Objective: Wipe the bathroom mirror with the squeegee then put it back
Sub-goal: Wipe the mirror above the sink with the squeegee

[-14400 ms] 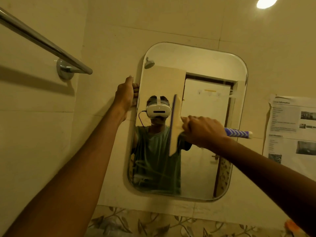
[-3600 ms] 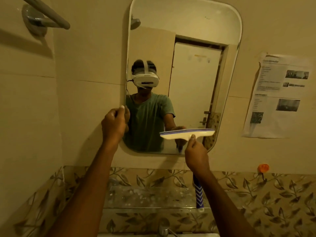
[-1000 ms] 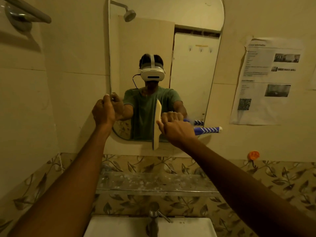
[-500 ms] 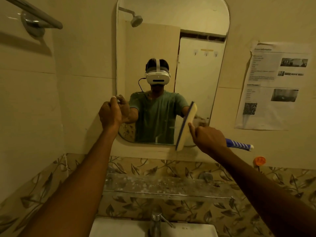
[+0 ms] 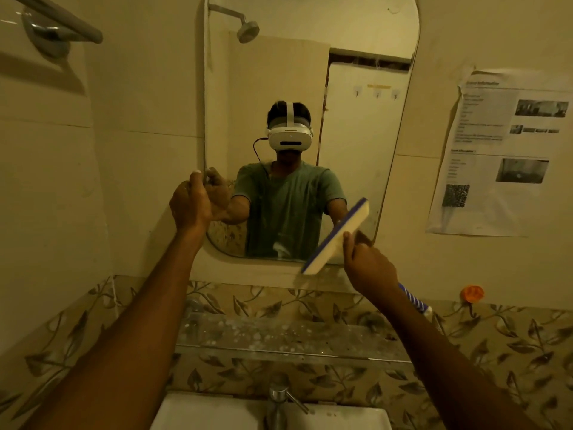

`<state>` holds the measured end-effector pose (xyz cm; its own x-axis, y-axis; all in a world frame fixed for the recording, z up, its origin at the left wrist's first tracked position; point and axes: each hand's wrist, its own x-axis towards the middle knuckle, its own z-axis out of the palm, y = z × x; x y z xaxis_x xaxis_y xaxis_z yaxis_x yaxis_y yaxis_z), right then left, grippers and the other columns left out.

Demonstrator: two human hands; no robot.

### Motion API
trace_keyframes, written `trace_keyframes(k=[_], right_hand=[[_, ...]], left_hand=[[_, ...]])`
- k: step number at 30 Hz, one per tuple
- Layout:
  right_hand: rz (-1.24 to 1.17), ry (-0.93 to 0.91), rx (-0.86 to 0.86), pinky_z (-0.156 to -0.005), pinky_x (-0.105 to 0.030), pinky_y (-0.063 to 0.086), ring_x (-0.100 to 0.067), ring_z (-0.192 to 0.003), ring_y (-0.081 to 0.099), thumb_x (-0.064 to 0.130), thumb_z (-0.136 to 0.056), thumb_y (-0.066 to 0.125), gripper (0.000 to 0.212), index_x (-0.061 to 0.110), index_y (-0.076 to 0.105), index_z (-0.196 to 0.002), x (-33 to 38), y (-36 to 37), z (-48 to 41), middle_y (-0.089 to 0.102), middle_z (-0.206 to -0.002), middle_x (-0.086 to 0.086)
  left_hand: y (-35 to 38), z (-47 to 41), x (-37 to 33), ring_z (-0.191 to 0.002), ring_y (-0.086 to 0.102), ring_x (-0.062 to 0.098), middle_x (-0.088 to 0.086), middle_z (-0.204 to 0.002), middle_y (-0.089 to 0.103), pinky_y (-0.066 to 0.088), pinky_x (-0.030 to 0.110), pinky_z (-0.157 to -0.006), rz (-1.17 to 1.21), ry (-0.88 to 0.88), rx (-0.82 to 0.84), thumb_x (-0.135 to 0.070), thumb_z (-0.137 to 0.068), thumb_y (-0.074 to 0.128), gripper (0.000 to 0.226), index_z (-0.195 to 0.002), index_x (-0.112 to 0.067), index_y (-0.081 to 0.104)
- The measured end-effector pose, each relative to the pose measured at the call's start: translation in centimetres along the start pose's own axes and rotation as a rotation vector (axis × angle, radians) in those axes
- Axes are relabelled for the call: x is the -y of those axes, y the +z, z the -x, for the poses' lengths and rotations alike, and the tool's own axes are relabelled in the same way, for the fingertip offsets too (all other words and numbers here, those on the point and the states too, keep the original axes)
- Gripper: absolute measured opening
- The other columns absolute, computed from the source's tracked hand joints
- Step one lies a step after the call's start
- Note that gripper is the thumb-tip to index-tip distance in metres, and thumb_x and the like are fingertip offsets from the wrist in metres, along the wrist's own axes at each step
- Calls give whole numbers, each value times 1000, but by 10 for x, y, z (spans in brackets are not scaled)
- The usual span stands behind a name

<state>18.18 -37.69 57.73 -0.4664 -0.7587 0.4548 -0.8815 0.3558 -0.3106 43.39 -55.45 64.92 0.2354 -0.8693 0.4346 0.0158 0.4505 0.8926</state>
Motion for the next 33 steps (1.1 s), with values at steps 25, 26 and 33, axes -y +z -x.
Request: trace_keyframes(k=[25, 26, 33], right_hand=[[282, -292, 70, -65, -40, 57, -21, -73, 62, 55, -101, 19, 51, 18, 34, -132, 20, 13, 3, 61, -98, -8], [299, -264, 74, -63, -39, 57, -20, -65, 61, 57, -100, 15, 54, 17, 43, -124, 9, 6, 4, 62, -84, -5], [361, -91, 69, -58, -28, 45, -15, -55, 55, 64, -91, 4, 68, 21, 51, -67, -51, -17, 12, 55, -61, 1]], left_hand=[[-1, -2, 2, -99, 61, 32, 18, -107, 66, 47, 39, -76, -23, 9, -4, -42, -97, 35, 51, -101, 0, 65], [0, -3, 2, -99, 62, 32, 19, -107, 66, 47, 39, -76, -17, 8, -8, -42, -97, 36, 51, -100, 0, 65], [1, 5, 5, -98, 62, 30, 15, -105, 67, 42, 32, -70, 16, 12, -44, -35, -96, 40, 42, -101, -3, 66]])
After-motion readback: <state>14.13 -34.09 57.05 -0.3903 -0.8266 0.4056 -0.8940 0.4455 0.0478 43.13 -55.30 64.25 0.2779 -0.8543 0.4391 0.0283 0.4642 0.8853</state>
